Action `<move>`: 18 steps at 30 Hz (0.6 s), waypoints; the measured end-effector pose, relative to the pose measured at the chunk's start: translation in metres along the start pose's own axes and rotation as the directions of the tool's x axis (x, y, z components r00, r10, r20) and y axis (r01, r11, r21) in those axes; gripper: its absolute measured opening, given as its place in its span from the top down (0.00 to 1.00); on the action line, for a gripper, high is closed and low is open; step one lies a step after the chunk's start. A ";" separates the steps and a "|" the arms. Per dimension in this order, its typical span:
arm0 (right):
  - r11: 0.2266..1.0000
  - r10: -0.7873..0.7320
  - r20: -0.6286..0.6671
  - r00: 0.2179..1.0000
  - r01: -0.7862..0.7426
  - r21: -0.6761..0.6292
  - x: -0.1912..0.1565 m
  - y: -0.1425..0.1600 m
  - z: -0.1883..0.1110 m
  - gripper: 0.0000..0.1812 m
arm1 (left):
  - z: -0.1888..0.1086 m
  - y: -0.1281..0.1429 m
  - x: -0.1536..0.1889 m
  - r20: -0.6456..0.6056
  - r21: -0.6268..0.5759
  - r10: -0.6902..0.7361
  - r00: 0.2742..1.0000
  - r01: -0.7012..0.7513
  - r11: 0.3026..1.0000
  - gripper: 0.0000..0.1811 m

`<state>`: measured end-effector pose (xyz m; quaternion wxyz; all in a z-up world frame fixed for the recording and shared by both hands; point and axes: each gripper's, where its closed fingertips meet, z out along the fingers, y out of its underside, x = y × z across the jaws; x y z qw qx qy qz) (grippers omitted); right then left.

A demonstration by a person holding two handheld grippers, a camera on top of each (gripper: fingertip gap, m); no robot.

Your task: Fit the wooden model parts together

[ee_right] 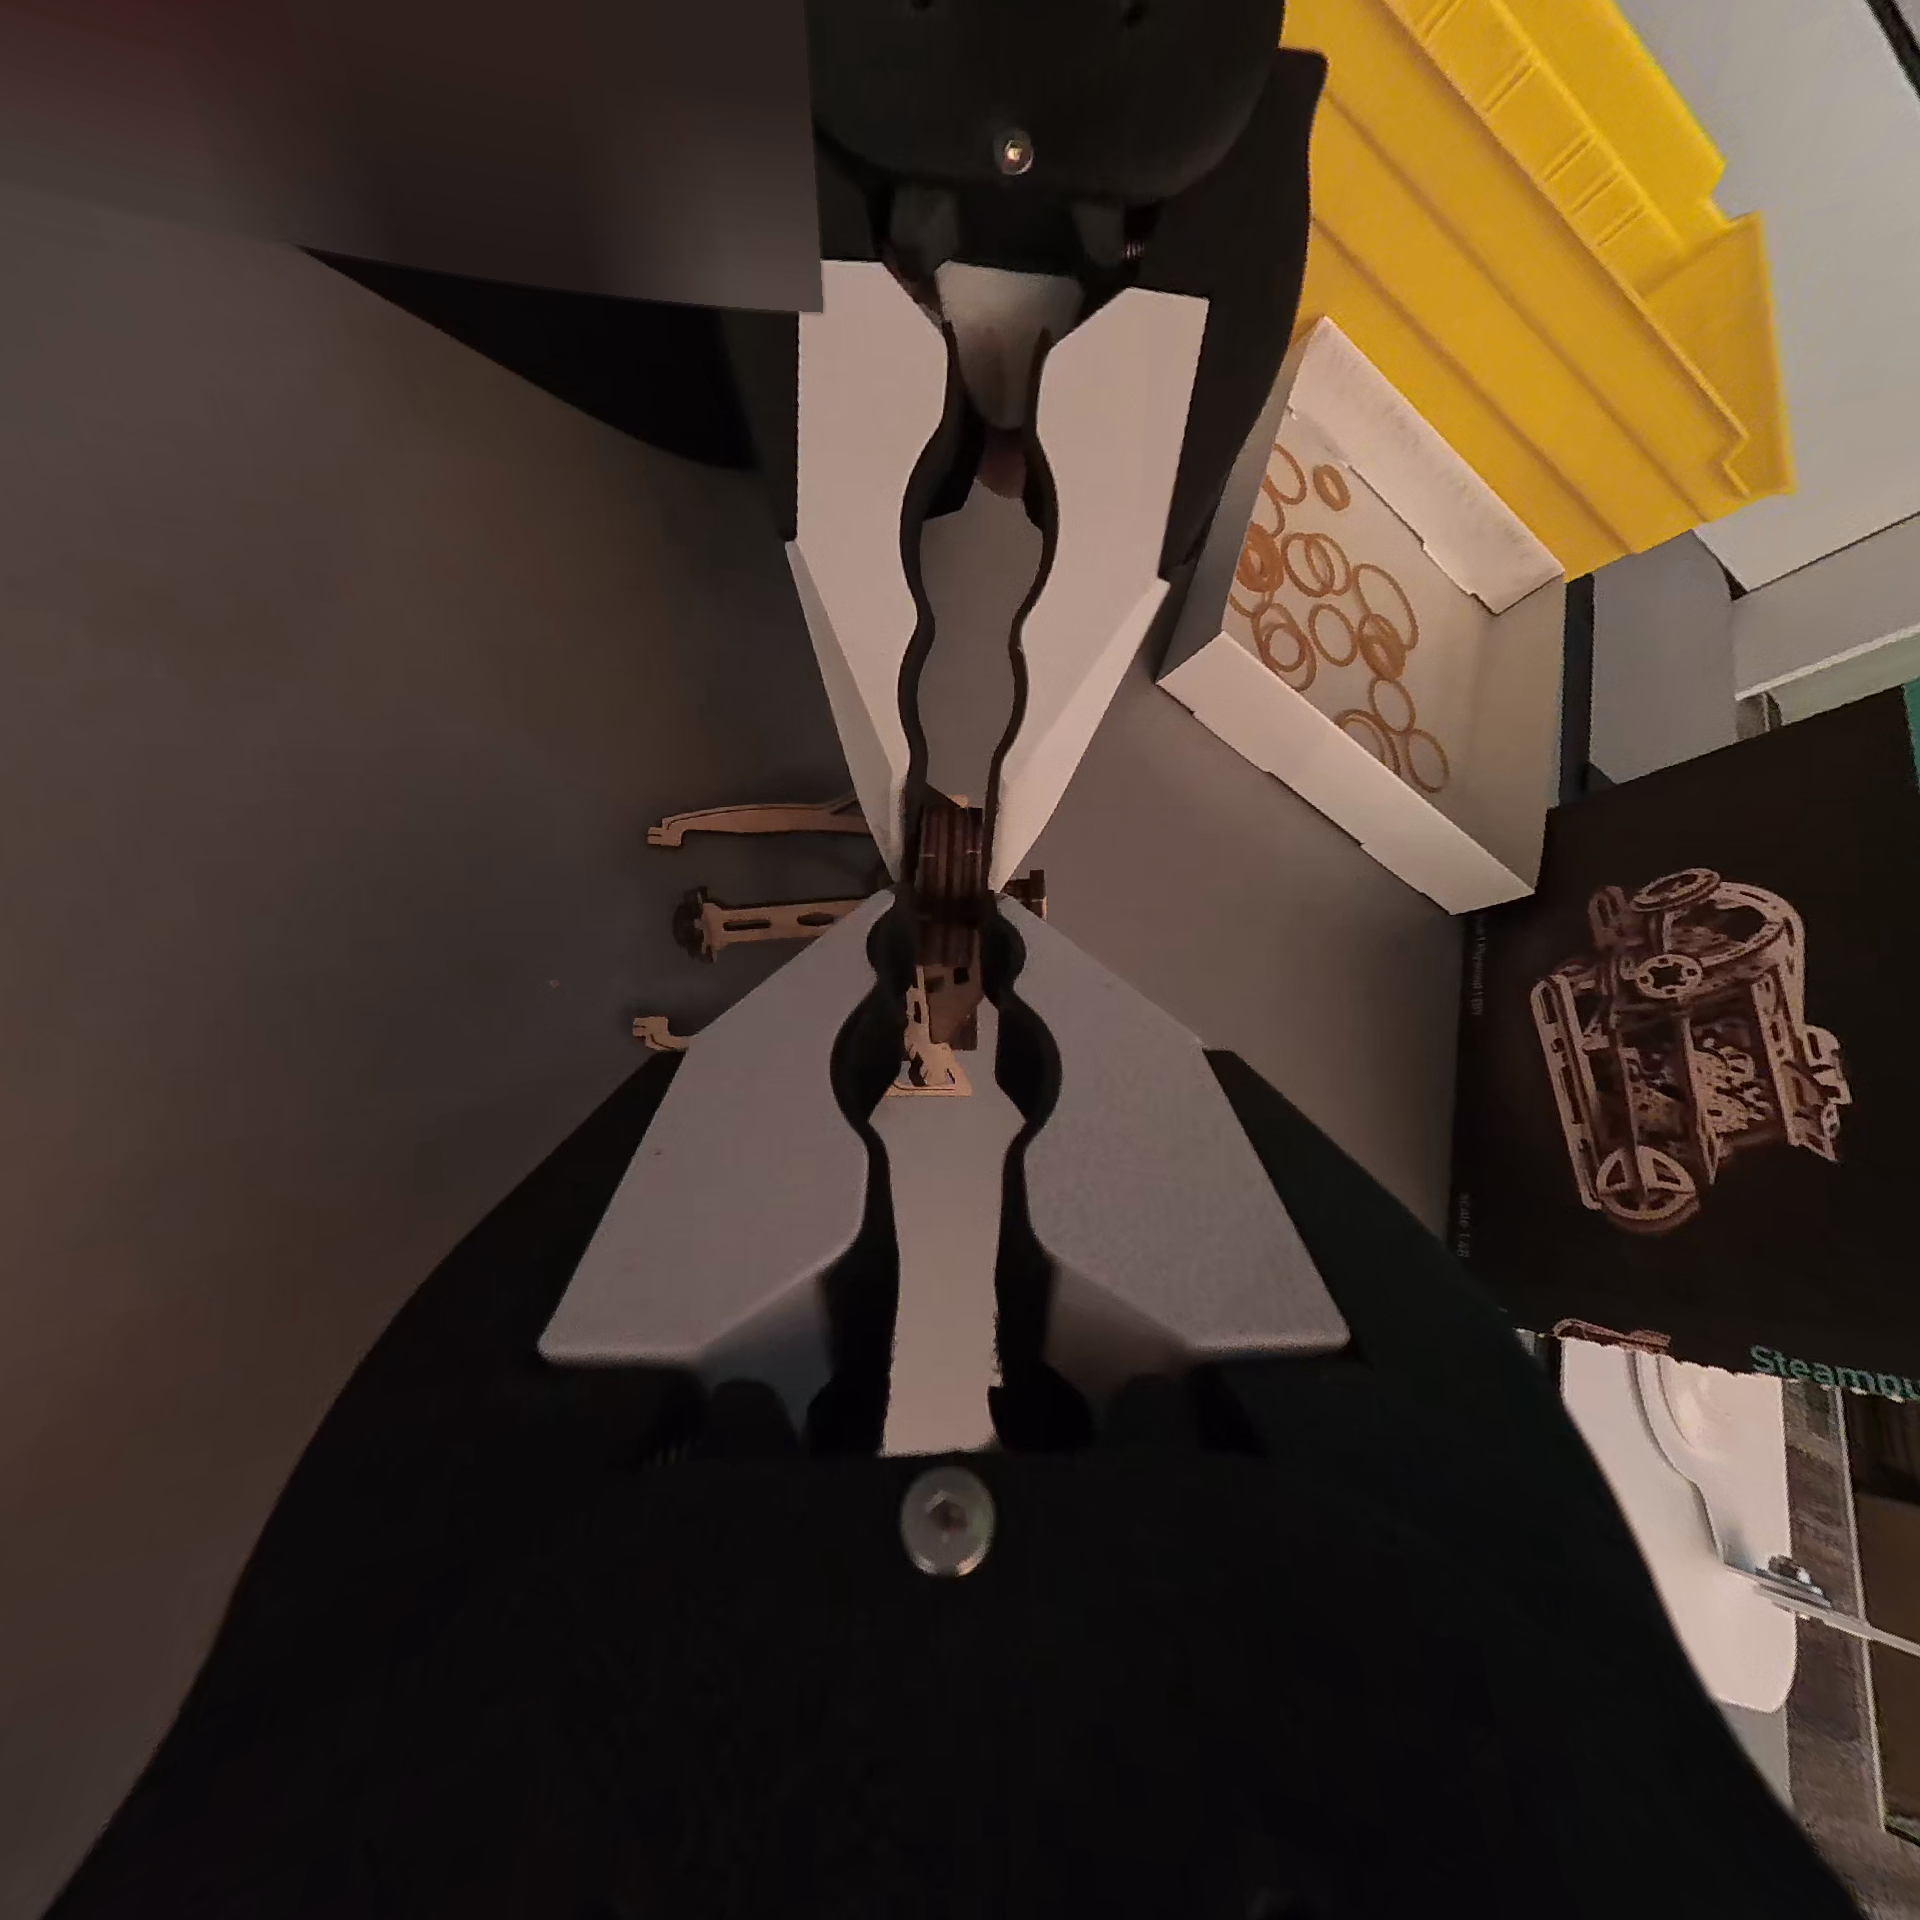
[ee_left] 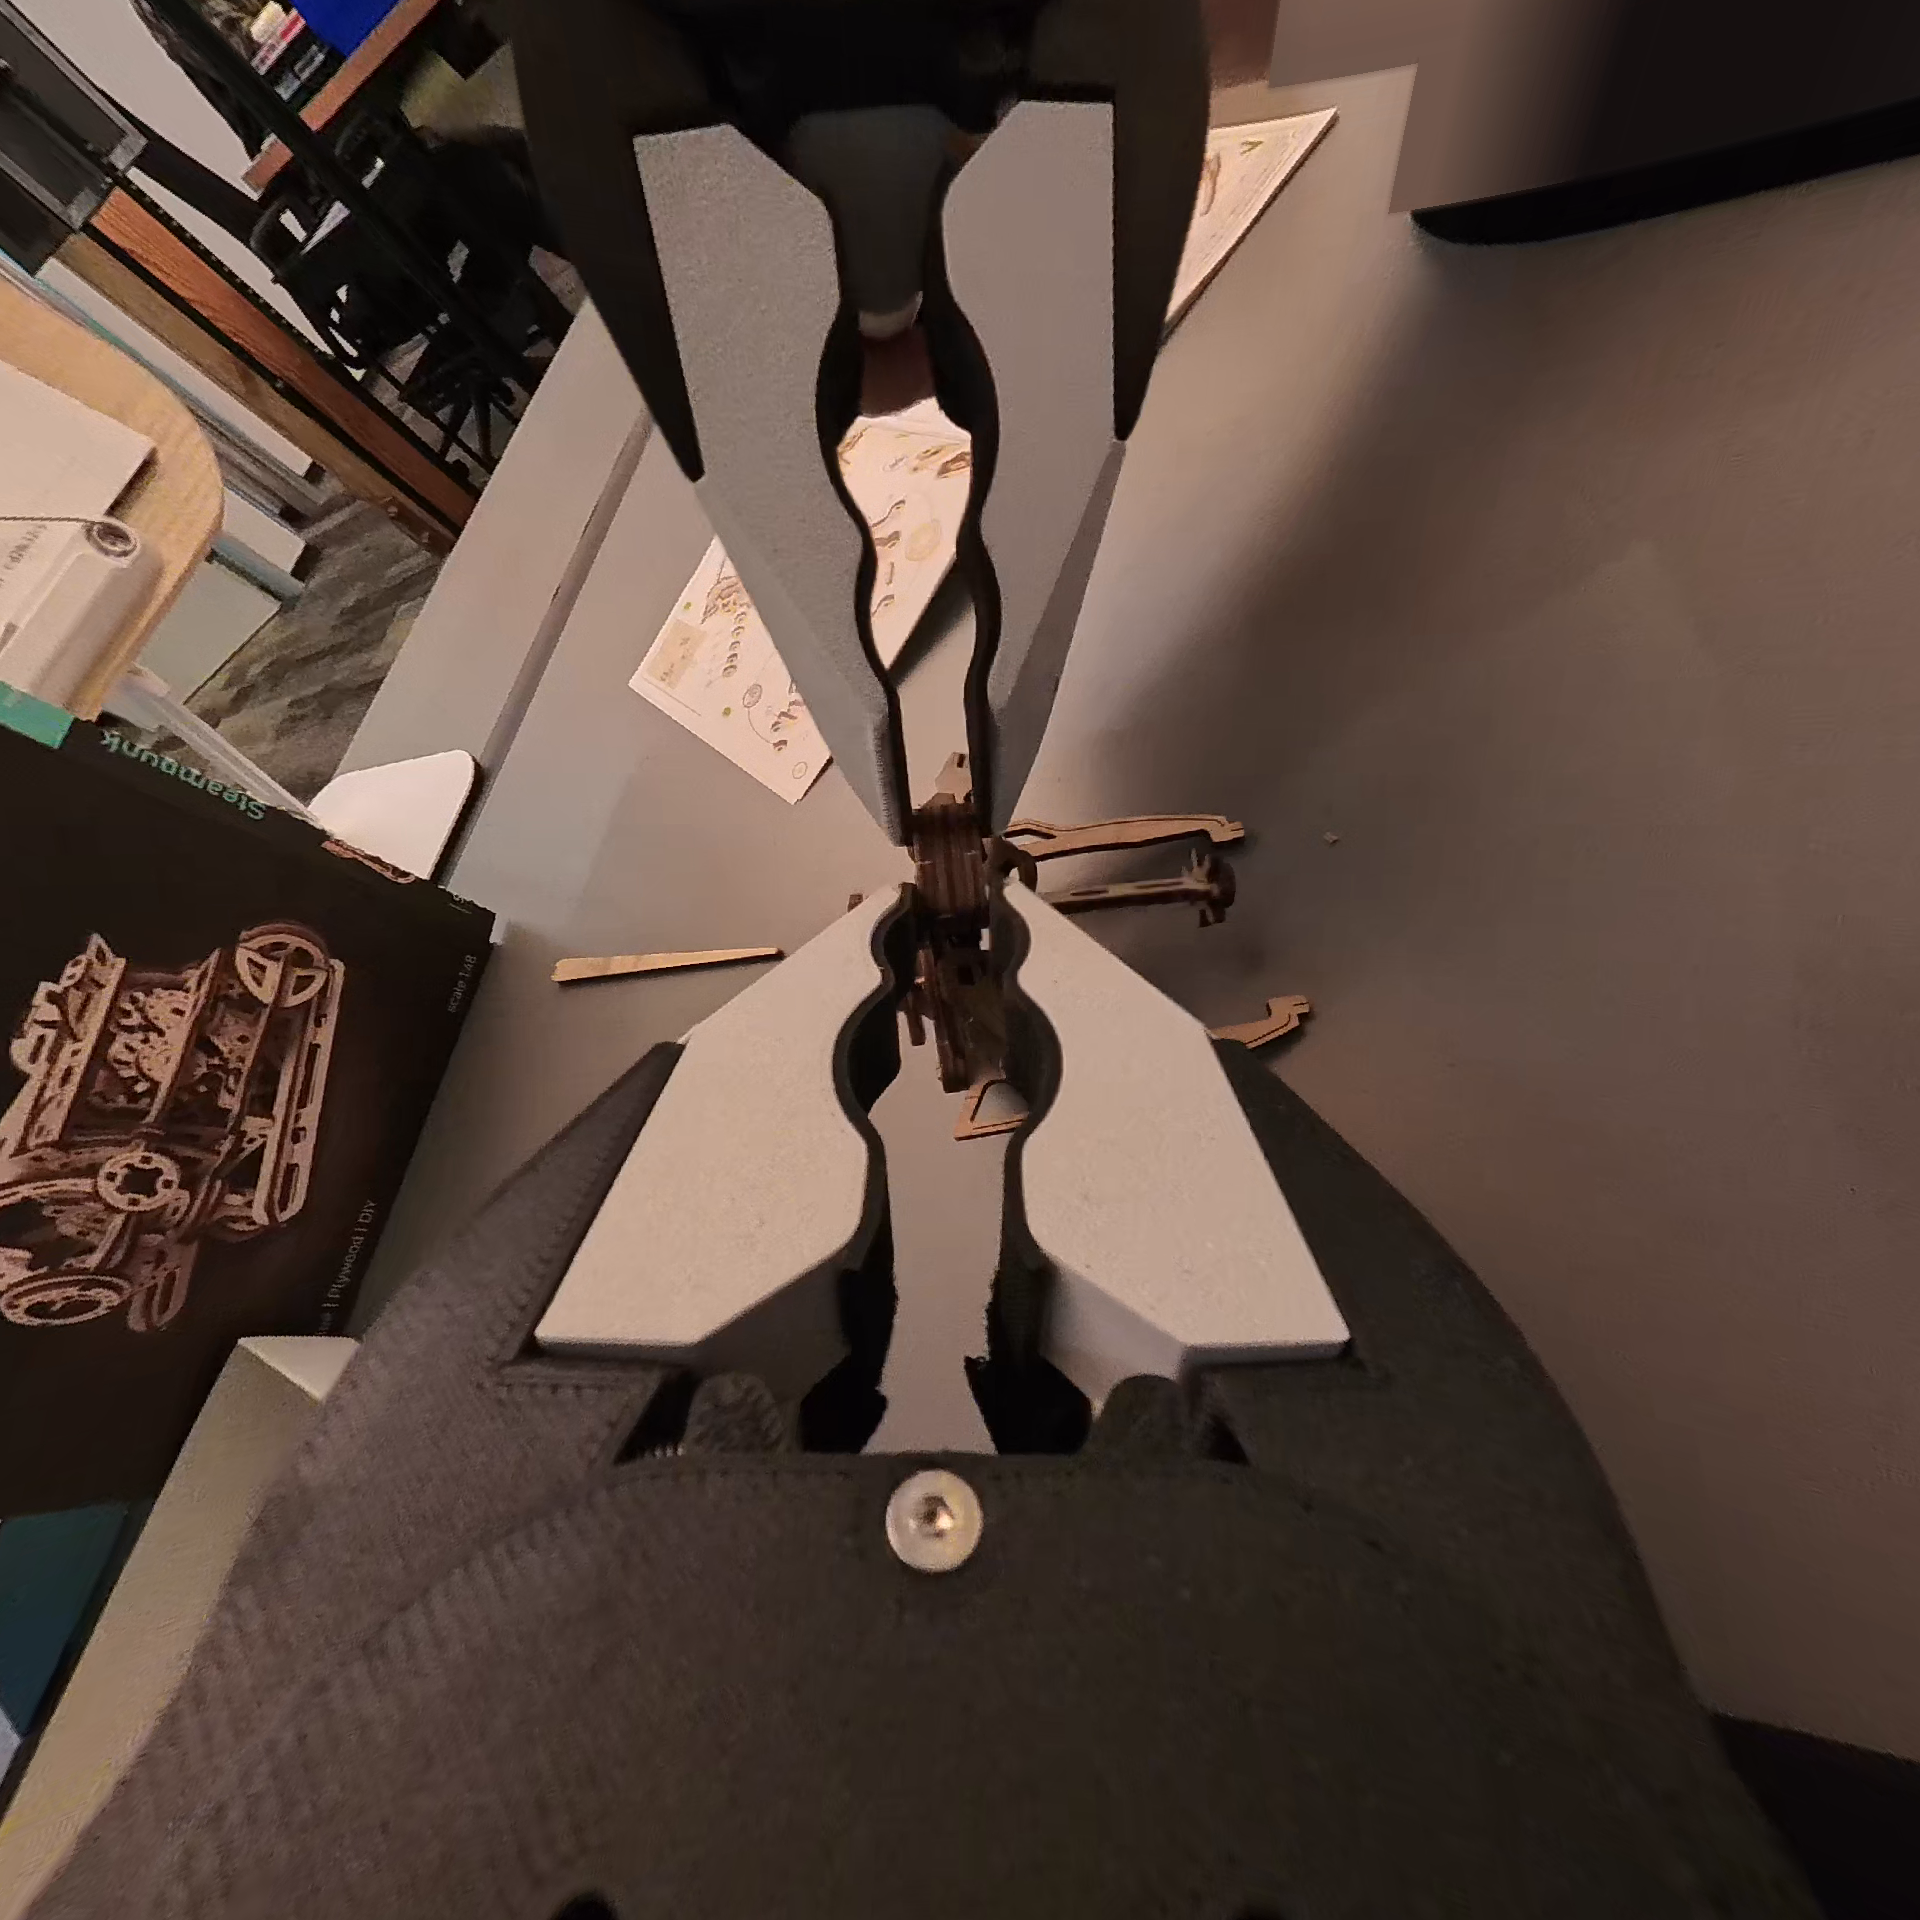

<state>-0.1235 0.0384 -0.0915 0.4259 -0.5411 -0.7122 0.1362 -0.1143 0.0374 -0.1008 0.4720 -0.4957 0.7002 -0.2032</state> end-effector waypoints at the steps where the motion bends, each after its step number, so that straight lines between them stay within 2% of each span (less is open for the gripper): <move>1: 1.000 -0.003 -0.007 1.000 0.002 -0.005 0.000 0.000 0.000 0.94 | -0.001 -0.001 0.000 -0.001 0.008 -0.014 1.000 0.014 1.000 0.93; 6: 0.996 -0.086 -0.075 0.993 0.083 -0.043 0.003 0.001 0.001 0.94 | -0.010 -0.007 0.007 -0.089 0.063 -0.098 0.991 0.104 0.993 0.80; 10: 0.984 -0.169 -0.127 0.977 0.160 -0.079 0.002 0.000 0.002 0.94 | -0.010 -0.004 0.000 -0.010 0.070 -0.083 0.996 0.084 0.994 0.80; 13: 0.969 -0.236 -0.156 0.959 0.219 -0.118 0.002 -0.001 0.002 0.94 | -0.003 0.001 0.003 0.001 0.044 -0.057 0.998 0.056 0.997 0.80; 18: 0.956 -0.280 -0.176 0.944 0.257 -0.142 0.003 0.000 0.001 0.94 | -0.002 -0.001 -0.004 0.063 0.051 -0.013 0.998 0.010 0.999 0.85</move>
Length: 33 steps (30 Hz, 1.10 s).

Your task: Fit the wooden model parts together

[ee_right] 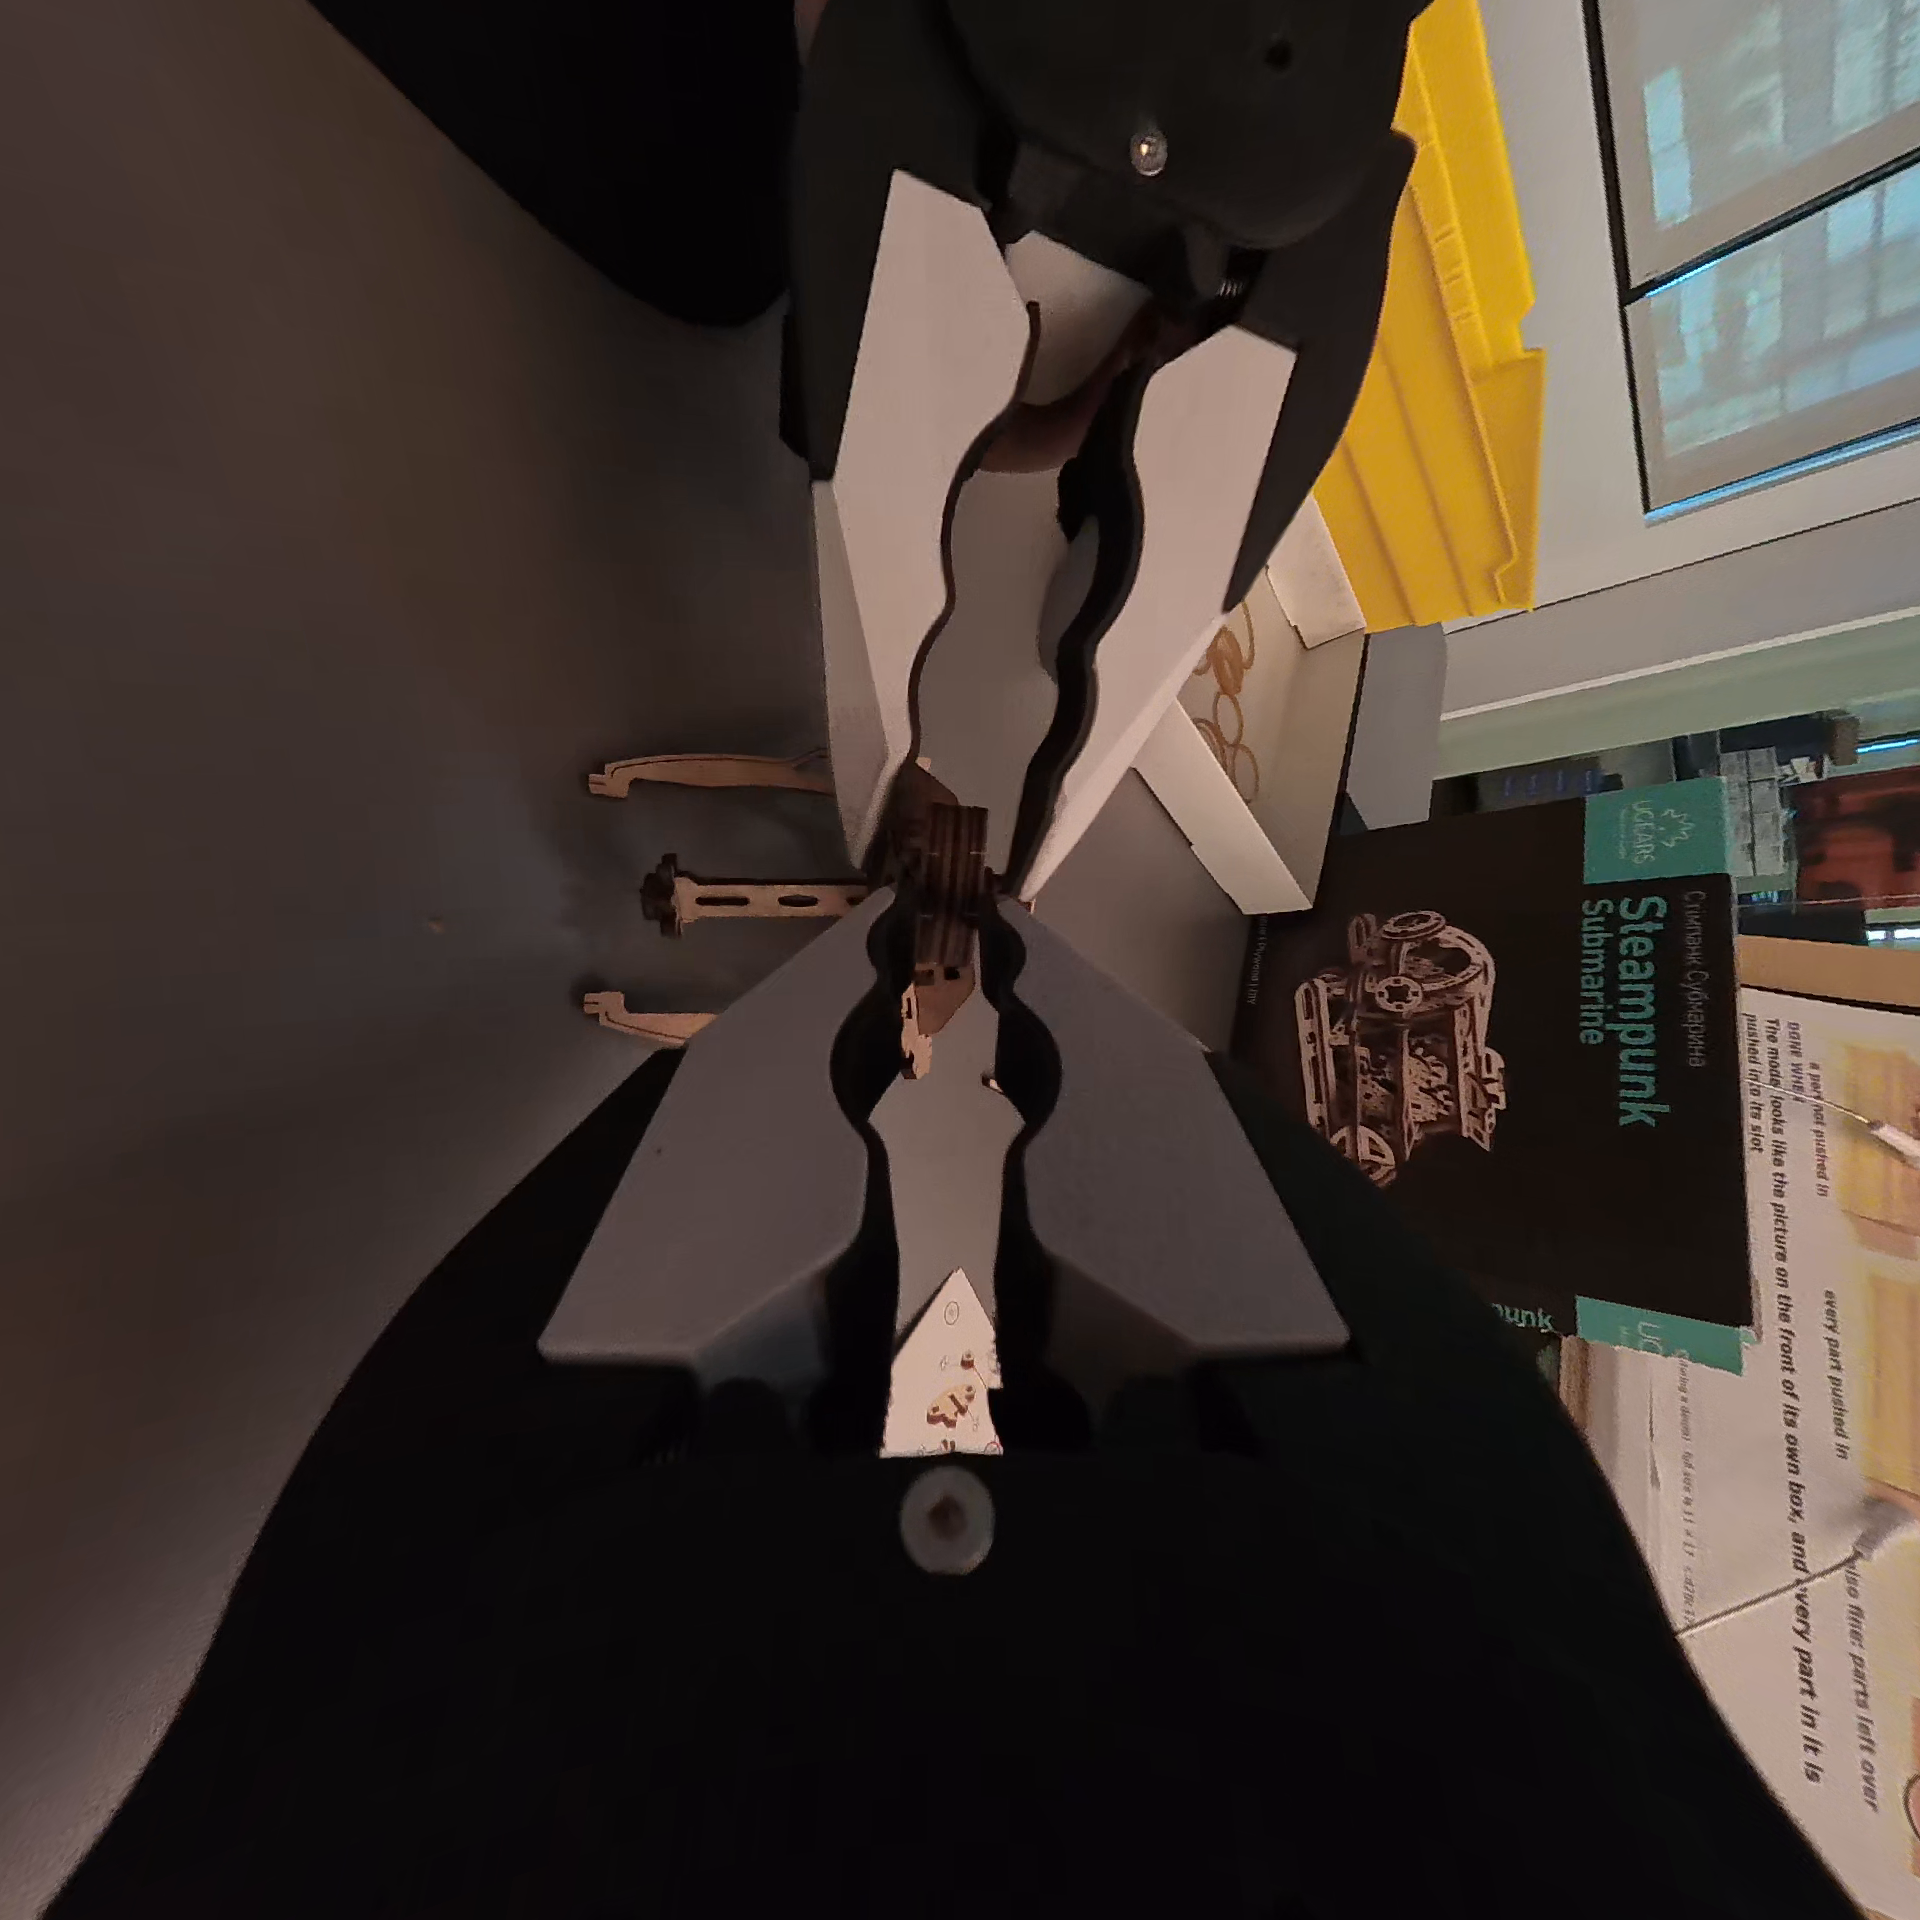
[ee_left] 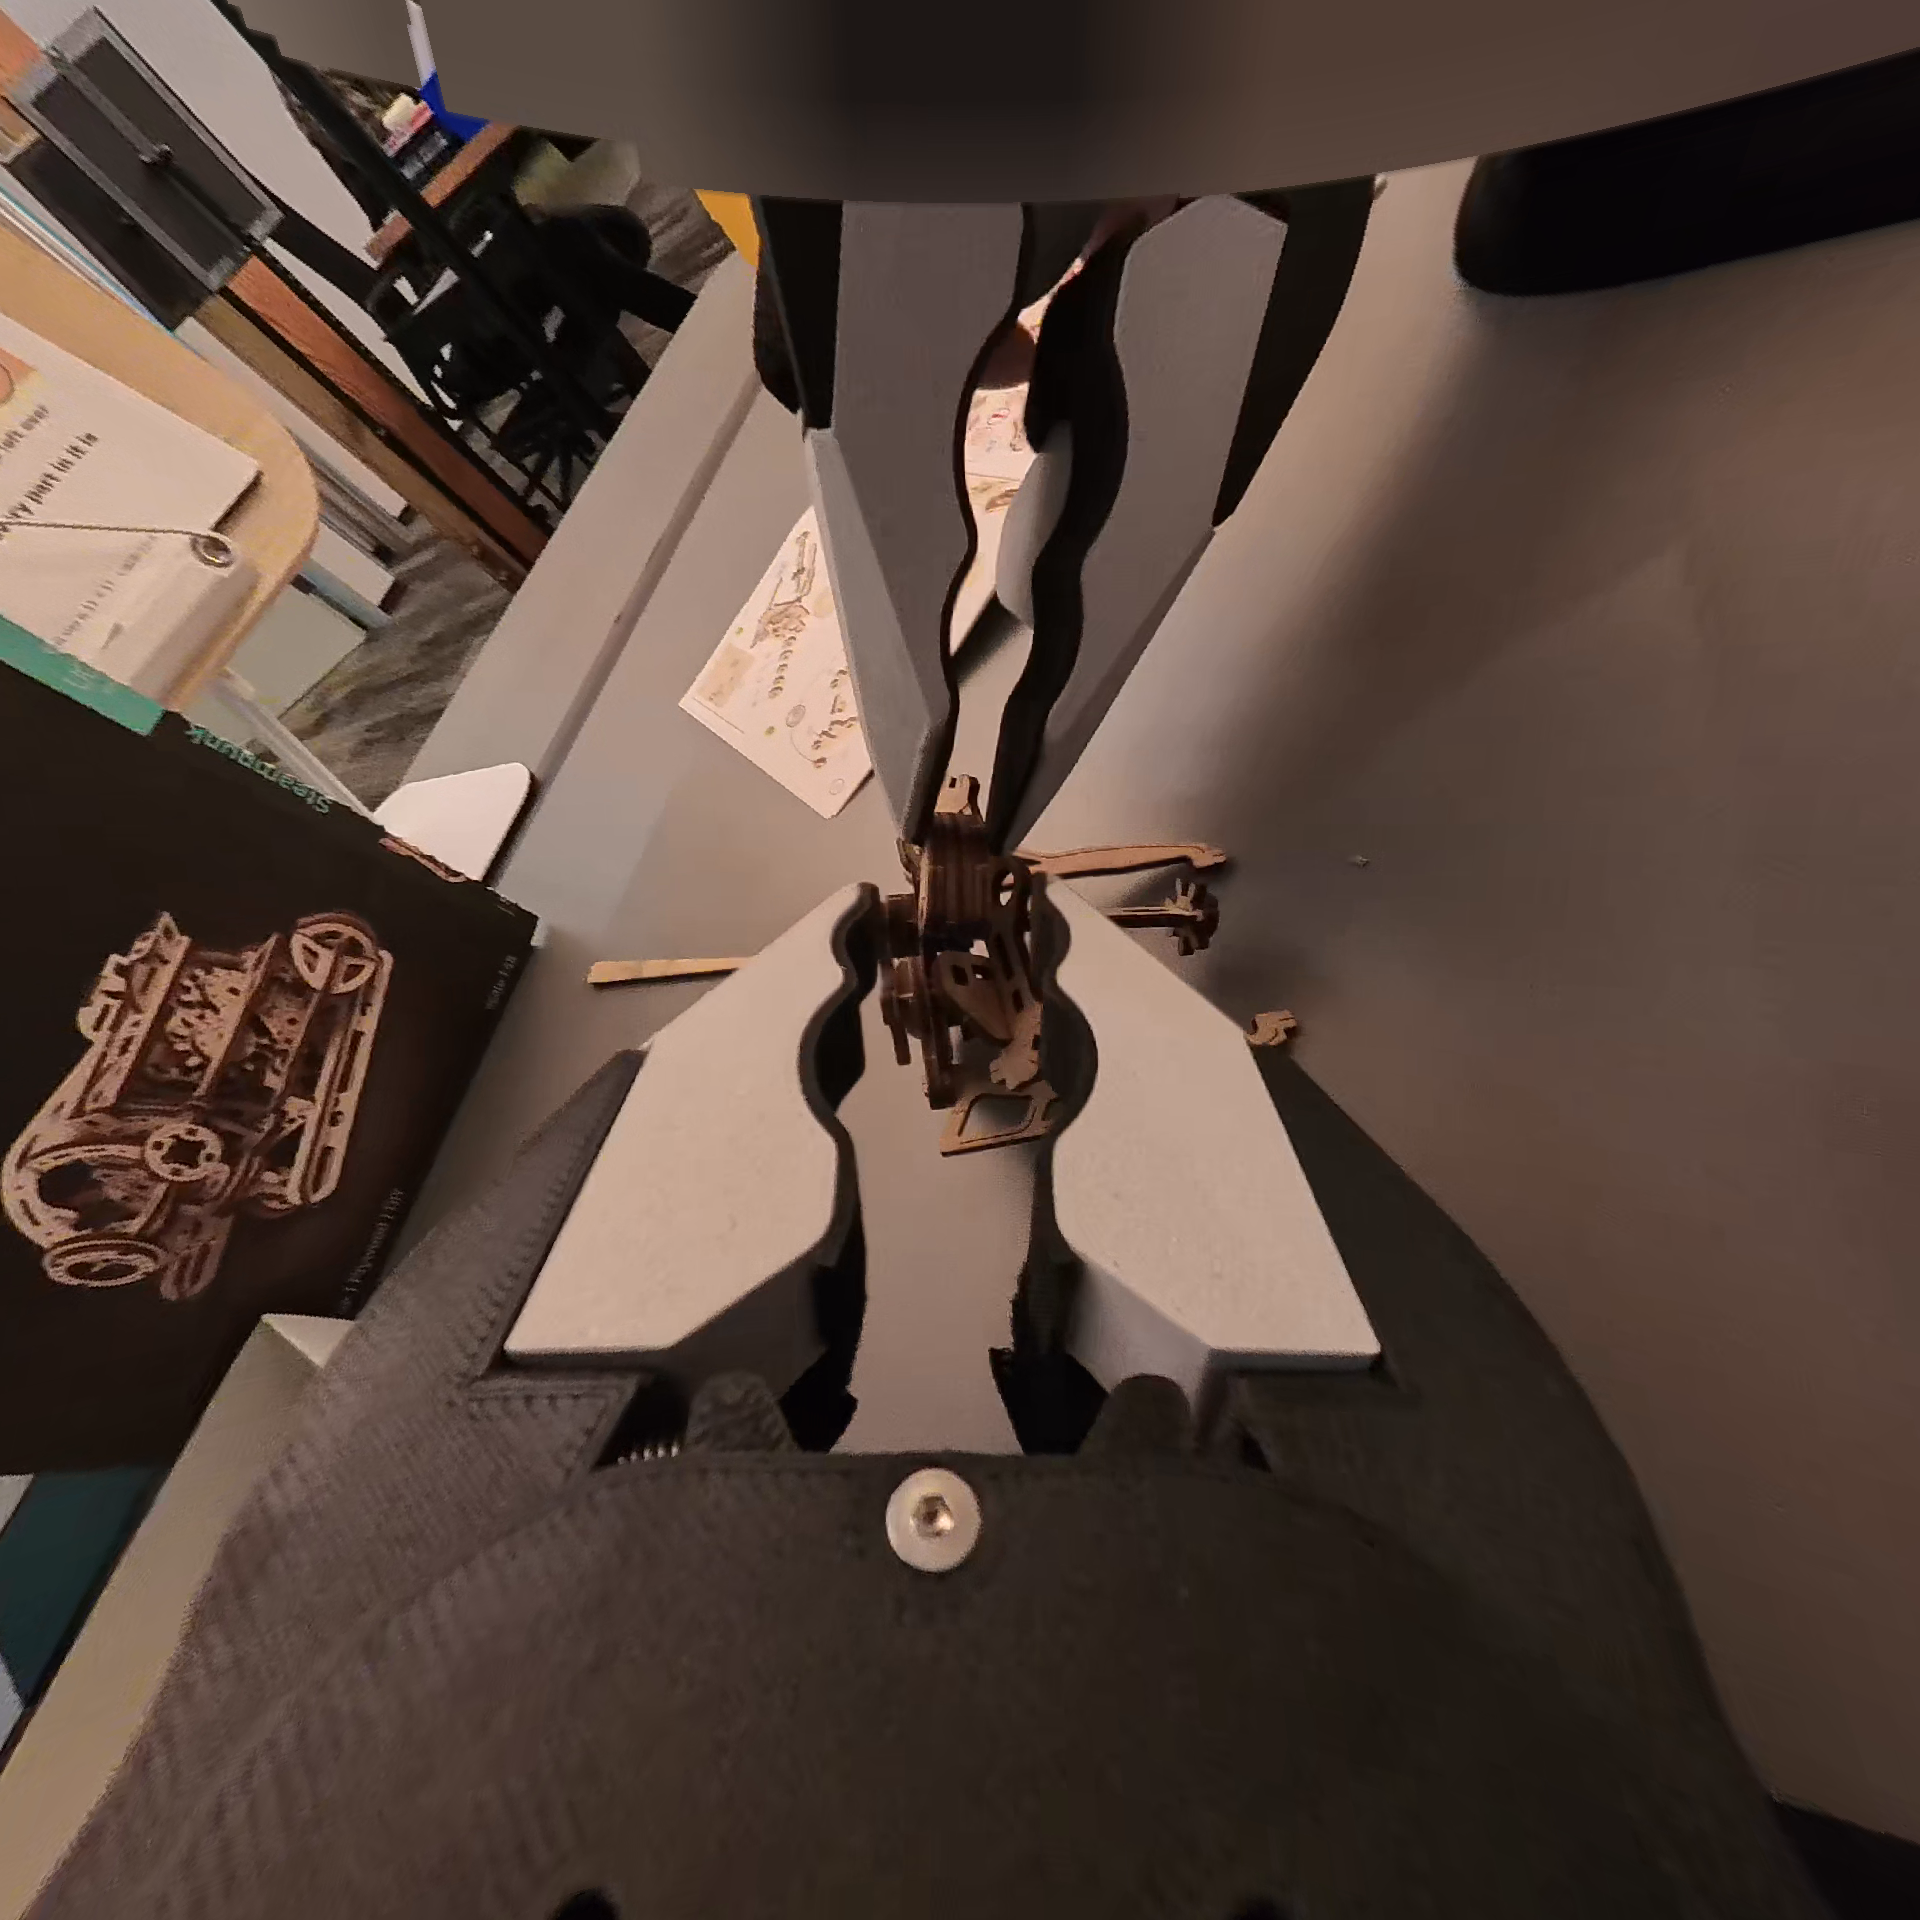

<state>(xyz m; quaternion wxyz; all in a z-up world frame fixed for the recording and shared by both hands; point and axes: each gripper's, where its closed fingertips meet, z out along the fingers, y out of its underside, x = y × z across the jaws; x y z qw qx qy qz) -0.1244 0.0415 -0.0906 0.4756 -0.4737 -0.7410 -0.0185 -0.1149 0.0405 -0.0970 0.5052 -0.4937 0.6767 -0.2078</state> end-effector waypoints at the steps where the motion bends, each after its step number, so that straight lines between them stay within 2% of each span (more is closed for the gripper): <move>1: 1.000 0.006 0.004 1.000 -0.006 0.001 0.000 0.000 0.000 0.94 | -0.001 -0.001 -0.001 0.008 0.004 0.003 1.000 -0.003 1.000 0.84; 3: 1.000 0.016 0.013 1.000 -0.017 0.003 0.001 0.001 0.000 0.94 | -0.001 0.000 0.000 -0.003 0.000 0.014 1.000 -0.014 1.000 0.82; 9: 0.998 0.063 0.058 0.996 -0.063 0.003 0.003 0.004 0.002 0.94 | 0.002 -0.003 -0.004 0.054 0.006 0.079 0.995 -0.080 0.997 0.86; 15: 0.998 0.063 0.064 0.996 -0.063 -0.008 0.004 0.005 0.003 0.94 | 0.007 -0.002 -0.008 0.103 -0.040 0.125 0.987 -0.121 0.992 0.82; 20: 0.998 0.068 0.059 0.996 -0.067 -0.018 0.005 0.008 0.004 0.94 | 0.011 0.001 -0.005 0.120 -0.067 0.169 0.978 -0.162 0.985 0.85; 26: 0.998 0.061 0.049 0.997 -0.059 -0.033 0.007 0.010 0.005 0.94 | 0.008 0.000 -0.009 0.132 -0.036 0.140 0.981 -0.136 0.990 0.90; 33: 0.997 0.067 0.050 0.997 -0.066 -0.032 0.008 0.010 0.007 0.94 | 0.007 0.001 -0.010 0.126 -0.025 0.100 0.987 -0.098 0.995 0.91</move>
